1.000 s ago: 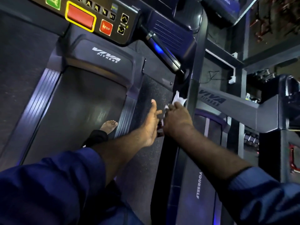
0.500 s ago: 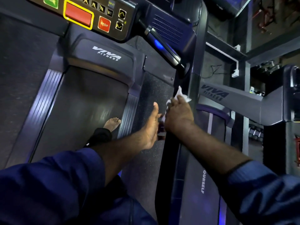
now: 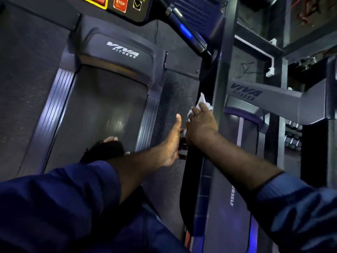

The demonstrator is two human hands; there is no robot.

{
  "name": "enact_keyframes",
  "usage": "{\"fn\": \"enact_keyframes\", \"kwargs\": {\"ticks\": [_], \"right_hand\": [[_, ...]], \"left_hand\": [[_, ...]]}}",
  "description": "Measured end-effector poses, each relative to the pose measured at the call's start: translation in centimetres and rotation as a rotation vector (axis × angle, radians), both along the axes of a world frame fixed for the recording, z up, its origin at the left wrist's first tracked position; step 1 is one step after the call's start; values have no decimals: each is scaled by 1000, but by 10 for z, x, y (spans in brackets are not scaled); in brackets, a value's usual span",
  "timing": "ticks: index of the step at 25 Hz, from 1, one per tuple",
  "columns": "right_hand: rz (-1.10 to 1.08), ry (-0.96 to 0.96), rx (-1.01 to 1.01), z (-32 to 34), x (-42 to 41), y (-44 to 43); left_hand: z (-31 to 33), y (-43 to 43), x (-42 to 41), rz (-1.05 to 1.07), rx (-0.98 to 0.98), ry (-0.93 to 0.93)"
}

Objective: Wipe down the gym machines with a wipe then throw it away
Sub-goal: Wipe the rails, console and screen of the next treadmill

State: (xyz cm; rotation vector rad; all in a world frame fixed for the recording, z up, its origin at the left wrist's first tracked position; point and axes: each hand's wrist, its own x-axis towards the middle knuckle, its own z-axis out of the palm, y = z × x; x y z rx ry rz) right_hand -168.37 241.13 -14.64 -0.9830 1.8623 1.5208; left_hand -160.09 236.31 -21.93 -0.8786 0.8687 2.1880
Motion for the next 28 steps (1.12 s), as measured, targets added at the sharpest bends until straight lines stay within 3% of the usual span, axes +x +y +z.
{"fn": "enact_keyframes", "kwargs": {"ticks": [4, 6, 12, 17, 22, 25, 28], "right_hand": [[-75, -86, -166, 36, 33, 23], [-127, -35, -198, 39, 28, 26], [-46, -1, -13, 5, 80, 21], [-133, -97, -90, 38, 114, 33], [-79, 42, -34, 12, 117, 21], [-86, -14, 58, 12, 172, 34], [-115, -116, -4, 31, 210, 54]], "left_hand": [[19, 7, 21, -77, -3, 4], [20, 7, 28, -67, -25, -10], [12, 7, 65, -46, 11, 9], [10, 20, 117, -59, 86, 50], [6, 18, 152, 2, 203, 13], [13, 15, 162, 8, 130, -16], [28, 10, 175, -2, 76, -42]]}}
